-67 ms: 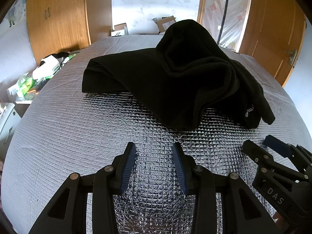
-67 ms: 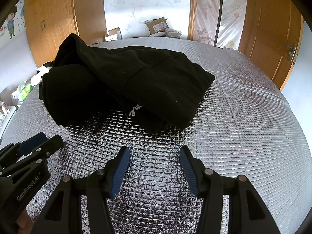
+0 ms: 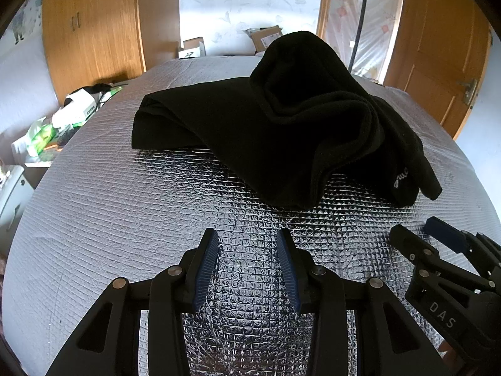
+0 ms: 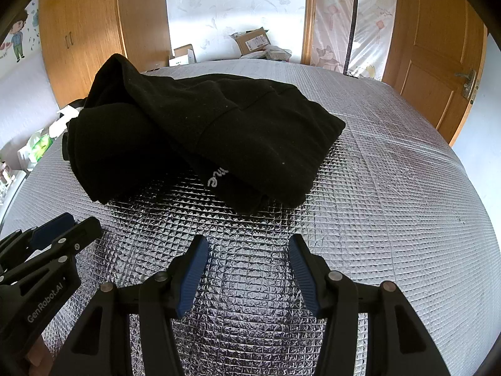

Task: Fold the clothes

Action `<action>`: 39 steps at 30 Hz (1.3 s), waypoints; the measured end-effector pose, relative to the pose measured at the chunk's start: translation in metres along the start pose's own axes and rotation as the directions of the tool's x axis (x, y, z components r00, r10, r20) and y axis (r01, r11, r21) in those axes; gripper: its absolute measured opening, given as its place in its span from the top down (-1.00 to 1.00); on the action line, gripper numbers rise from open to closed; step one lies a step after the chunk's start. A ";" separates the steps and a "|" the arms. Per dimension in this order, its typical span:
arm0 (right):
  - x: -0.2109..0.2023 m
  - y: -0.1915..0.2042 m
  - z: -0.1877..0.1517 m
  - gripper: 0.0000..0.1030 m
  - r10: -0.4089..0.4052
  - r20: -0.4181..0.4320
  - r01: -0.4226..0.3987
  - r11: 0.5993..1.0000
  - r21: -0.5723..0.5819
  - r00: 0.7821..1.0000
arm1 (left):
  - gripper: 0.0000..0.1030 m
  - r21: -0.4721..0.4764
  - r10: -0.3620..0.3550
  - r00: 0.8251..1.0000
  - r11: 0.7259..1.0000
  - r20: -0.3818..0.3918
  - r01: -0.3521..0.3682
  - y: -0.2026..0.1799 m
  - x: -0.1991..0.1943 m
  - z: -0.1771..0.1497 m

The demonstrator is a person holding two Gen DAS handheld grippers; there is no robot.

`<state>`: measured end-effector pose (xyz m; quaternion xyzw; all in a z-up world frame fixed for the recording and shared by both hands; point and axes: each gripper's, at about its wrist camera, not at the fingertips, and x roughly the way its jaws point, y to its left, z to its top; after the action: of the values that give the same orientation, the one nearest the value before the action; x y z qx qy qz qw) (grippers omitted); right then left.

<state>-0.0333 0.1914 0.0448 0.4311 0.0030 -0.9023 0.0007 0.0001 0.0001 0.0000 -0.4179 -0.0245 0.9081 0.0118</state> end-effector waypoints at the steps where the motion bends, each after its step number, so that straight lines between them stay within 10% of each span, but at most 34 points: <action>1: 0.000 0.000 0.000 -0.05 0.000 0.000 0.000 1.000 0.000 1.000 | 0.21 0.001 0.001 1.000 1.000 0.000 -0.001 0.000 0.000 0.000; 39: 0.003 -0.002 0.002 -0.06 0.000 0.000 0.000 1.000 0.000 1.000 | 0.21 0.011 0.013 1.000 1.000 -0.001 -0.013 -0.006 -0.002 0.003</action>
<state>-0.0370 0.1937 0.0434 0.4311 0.0029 -0.9023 0.0006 -0.0006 0.0063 0.0038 -0.4184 -0.0167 0.9081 0.0082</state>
